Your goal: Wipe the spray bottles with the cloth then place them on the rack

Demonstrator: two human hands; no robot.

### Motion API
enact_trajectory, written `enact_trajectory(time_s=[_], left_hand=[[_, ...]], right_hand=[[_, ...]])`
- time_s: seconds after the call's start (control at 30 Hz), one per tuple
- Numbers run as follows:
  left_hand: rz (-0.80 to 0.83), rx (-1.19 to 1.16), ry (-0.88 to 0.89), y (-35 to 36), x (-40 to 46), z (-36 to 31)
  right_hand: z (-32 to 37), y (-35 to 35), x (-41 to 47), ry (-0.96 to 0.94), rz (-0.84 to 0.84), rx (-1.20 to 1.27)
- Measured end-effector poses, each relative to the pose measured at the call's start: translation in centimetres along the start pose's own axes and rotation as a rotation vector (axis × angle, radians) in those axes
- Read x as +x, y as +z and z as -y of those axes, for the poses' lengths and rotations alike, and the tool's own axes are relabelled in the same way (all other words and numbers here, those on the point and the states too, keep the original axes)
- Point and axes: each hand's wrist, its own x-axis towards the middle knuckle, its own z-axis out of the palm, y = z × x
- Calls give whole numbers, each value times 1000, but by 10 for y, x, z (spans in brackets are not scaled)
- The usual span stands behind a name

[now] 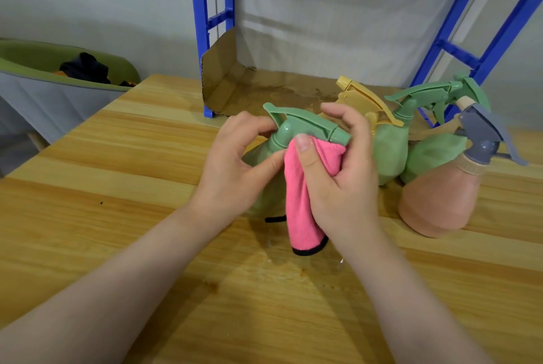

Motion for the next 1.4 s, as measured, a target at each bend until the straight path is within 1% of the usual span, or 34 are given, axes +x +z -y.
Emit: enact_trajectory(time_s=[0.17, 0.27, 0.53, 0.63, 0.7, 0.83, 1.0, 1.17, 1.33, 1.4], left_hand=[[9, -31, 12, 2, -1, 3], [26, -63, -5, 1, 0, 3], [27, -94, -49, 4, -2, -2], [7, -178, -129, 5, -1, 0], [-26, -258, -208, 4, 0, 3], [-37, -289, -274, 3, 0, 4], [-35, -350, -359, 7, -1, 7], [-58, -352, -373, 5, 0, 1], [-204, -475, -517, 0, 3, 4], [-239, -478, -539, -3, 4, 8]], right_hand=[[3, -2, 1, 21, 16, 103], [2, 1, 3, 78, 48, 145], [5, 0, 6, 122, 45, 135], [5, -2, 7, 232, 70, 266], [5, -1, 7, 265, 99, 354], [5, 4, 5, 215, 81, 306], [2, 5, 5, 196, 47, 230], [0, 4, 3, 167, 16, 167], [-4, 2, 3, 106, -1, 42], [-6, 1, 4, 108, -26, 27]])
